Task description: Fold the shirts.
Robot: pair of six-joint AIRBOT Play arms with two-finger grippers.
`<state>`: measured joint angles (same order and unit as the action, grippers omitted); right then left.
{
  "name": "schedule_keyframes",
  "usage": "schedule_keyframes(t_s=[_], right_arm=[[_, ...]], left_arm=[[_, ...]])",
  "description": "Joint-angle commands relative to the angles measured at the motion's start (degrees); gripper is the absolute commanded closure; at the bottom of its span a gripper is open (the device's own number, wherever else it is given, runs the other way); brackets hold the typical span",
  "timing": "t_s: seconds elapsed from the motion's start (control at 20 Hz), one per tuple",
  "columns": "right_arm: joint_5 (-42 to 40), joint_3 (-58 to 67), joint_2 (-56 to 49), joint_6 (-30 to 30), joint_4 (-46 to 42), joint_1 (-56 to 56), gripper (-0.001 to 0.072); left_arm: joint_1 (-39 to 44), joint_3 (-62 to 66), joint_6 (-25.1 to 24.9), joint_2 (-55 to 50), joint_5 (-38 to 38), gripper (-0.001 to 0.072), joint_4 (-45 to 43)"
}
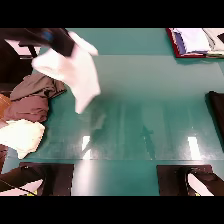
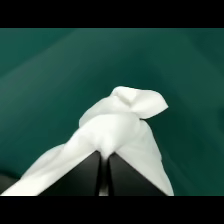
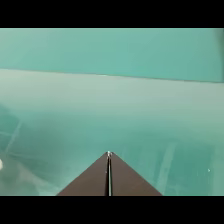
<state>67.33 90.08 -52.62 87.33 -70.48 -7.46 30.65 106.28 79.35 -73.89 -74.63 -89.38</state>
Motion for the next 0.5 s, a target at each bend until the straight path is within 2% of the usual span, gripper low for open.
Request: schedule_keyframes(t_s=[0.0,0.05,0.2,0.45], right_arm=[[1.2,-0.6,1.5,0.0,0.0,0.0,0.0698],[1.2,-1.1,2.1,0.0,0.0,0.0,0.0698],[0.9,-1.6,3.9,0.0,-0.1,0.0,0.0698],[0.1,-1.5,5.6,0.0,0.0,0.0,0.0698]], left_arm=[[7.5,-9.0,-0.3,-2.6,4.6,0.0365,13.2],[8.5,-11.1,-0.3,-3.8,8.3,0.0126,16.8],[7.1,-11.9,-0.2,-5.3,11.8,0.0126,18.7],[-8.4,-12.9,3.1,-3.7,4.3,0.0126,18.6]])
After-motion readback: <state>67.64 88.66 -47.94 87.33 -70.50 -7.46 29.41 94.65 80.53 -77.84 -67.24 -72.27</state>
